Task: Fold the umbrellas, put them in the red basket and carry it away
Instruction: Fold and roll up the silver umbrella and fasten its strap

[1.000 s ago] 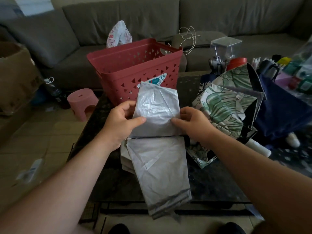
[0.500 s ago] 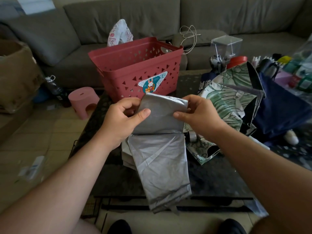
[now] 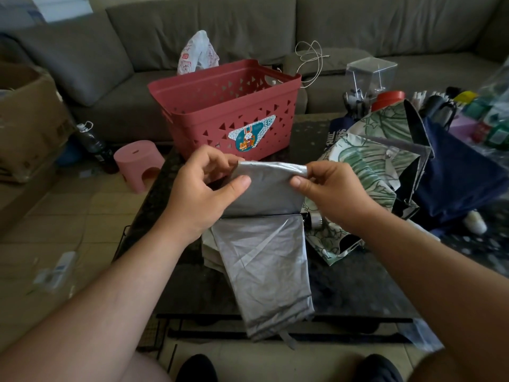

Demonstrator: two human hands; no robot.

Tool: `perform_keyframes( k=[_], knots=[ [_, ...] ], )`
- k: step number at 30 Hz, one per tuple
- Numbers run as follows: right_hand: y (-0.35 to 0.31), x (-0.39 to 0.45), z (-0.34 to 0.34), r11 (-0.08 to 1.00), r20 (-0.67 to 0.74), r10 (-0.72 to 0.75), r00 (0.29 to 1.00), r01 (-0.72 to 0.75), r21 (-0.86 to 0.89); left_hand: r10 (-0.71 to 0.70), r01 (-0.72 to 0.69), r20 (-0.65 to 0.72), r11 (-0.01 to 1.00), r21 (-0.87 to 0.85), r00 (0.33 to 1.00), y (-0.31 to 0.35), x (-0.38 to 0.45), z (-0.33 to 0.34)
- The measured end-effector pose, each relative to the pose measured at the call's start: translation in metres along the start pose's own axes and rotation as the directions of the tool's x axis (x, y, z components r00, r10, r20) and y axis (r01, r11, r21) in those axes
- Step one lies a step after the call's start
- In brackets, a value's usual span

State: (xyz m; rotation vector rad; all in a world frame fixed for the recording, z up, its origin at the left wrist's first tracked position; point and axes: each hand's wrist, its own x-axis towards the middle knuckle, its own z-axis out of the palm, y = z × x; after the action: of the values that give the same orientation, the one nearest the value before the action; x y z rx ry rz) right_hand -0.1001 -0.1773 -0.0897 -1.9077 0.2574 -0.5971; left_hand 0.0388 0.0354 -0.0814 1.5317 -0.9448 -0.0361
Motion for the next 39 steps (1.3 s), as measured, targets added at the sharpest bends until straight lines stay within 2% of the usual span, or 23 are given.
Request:
perform_keyframes(
  k=[5, 10, 17, 22, 29, 34, 36, 39],
  knots=[
    [-0.006, -0.003, 0.003, 0.999, -0.013, -0.052, 0.999, 0.052, 0.015, -0.003, 0.000, 0.041, 0.997, 0.077, 0.999, 0.003, -0.002, -0.003],
    [-0.007, -0.003, 0.002, 0.996, -0.025, -0.085, 0.996, 0.084, -0.037, 0.011, -0.010, -0.013, 0.994, 0.105, 1.000, 0.000, -0.002, -0.003],
    [-0.013, -0.006, 0.001, 0.997, -0.039, -0.065, 0.997, 0.066, 0.042, -0.017, 0.021, -0.074, 0.998, 0.052, 0.997, 0.000, 0.000, -0.003],
    [-0.012, -0.009, 0.000, 0.998, -0.070, -0.040, 0.997, 0.037, -0.045, -0.031, 0.034, -0.064, 0.998, 0.047, 0.997, -0.002, 0.001, -0.003],
    [-0.008, -0.010, 0.001, 0.998, -0.156, -0.012, 0.988, 0.003, -0.055, -0.028, 0.031, -0.071, 0.999, 0.042, 0.997, -0.003, 0.000, -0.001],
    [-0.006, -0.010, 0.002, 0.998, -0.139, -0.041, 0.989, 0.033, -0.060, -0.041, 0.044, -0.065, 0.998, 0.039, 0.997, -0.004, -0.002, 0.000],
    [-0.008, -0.010, 0.003, 0.999, -0.124, -0.042, 0.991, 0.045, 0.018, -0.044, 0.046, -0.061, 0.998, 0.032, 0.997, -0.003, -0.002, 0.000],
    [-0.013, -0.009, 0.004, 0.964, -0.108, 0.060, 0.992, -0.029, 0.265, -0.039, 0.040, -0.043, 0.999, 0.014, 0.998, 0.000, -0.003, 0.001]
  ],
)
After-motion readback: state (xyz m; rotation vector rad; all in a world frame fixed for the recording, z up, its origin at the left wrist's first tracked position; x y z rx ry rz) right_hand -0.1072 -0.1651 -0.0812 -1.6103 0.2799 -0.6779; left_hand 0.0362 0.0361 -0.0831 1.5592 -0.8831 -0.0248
